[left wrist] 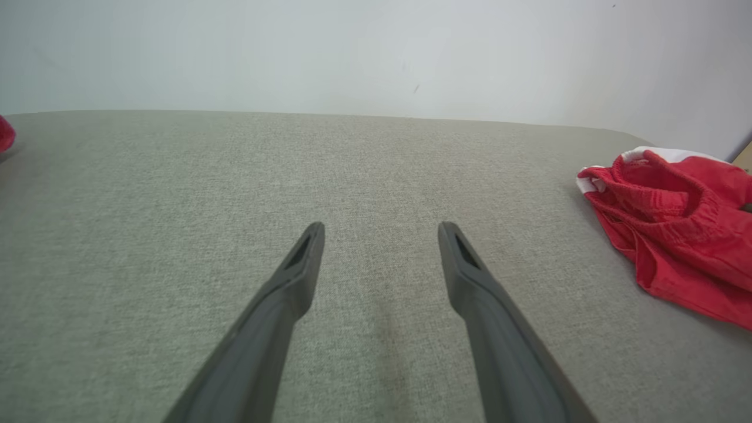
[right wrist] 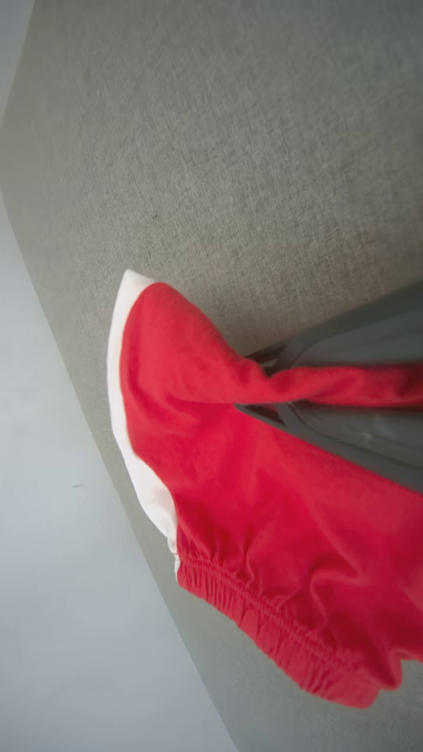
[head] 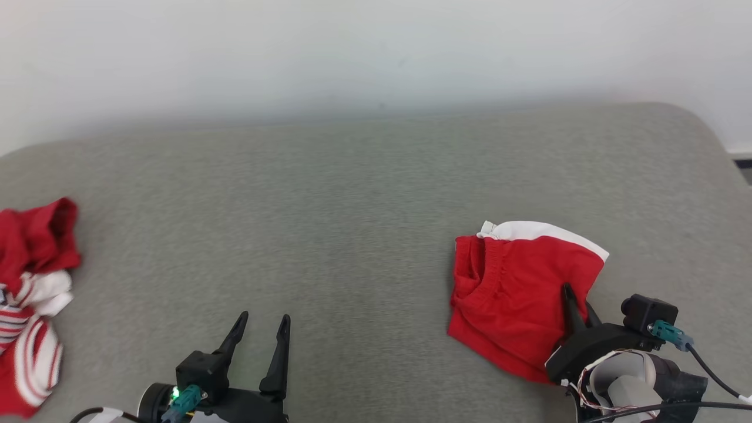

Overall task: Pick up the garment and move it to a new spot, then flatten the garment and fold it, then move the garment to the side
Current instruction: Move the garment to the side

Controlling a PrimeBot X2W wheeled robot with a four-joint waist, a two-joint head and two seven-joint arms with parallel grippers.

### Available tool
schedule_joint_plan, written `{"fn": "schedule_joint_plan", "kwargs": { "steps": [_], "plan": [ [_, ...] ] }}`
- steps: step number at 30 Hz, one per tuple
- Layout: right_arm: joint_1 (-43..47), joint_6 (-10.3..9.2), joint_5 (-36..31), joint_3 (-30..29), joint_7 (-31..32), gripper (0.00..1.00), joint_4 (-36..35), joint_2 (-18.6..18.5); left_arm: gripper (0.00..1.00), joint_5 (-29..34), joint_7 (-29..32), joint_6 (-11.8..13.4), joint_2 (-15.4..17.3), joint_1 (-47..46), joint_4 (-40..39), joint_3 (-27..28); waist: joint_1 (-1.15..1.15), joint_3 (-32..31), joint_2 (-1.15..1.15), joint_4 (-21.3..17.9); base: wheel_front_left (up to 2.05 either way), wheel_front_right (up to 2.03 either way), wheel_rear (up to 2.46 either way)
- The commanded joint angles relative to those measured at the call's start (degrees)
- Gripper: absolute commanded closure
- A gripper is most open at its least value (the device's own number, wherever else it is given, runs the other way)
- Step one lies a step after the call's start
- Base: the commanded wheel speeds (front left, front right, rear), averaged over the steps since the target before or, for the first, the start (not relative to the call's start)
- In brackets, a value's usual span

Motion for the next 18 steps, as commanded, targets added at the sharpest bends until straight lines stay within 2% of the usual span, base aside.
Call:
{"fn": "schedule_joint_plan", "kwargs": {
  "steps": [1,8,18],
  "plan": [
    [1.0,0.02,0.4,0.4,-0.1,1.0,0.1,0.0,0.0,0.3,-0.1,-0.1,0.1,0.5,-0.3,-0.1,0.0,-0.4,0.0,-8.7,0.0,0.0,0.0],
    [0.8,0.02,0.7,1.2,-0.1,1.0,-0.1,-0.3,0.0,0.3,-0.1,-0.5,0.1,-1.1,-1.1,-1.3,0.0,1.4,0.0,-12.7,0.0,0.0,0.0],
    [-2.9,0.02,-2.3,1.6,0.0,1.0,-0.2,-2.4,0.0,1.8,-0.1,-1.1,0.1,-2.8,-2.9,-3.3,0.0,5.6,0.0,-10.8,0.0,0.0,0.0]
  ]
}}
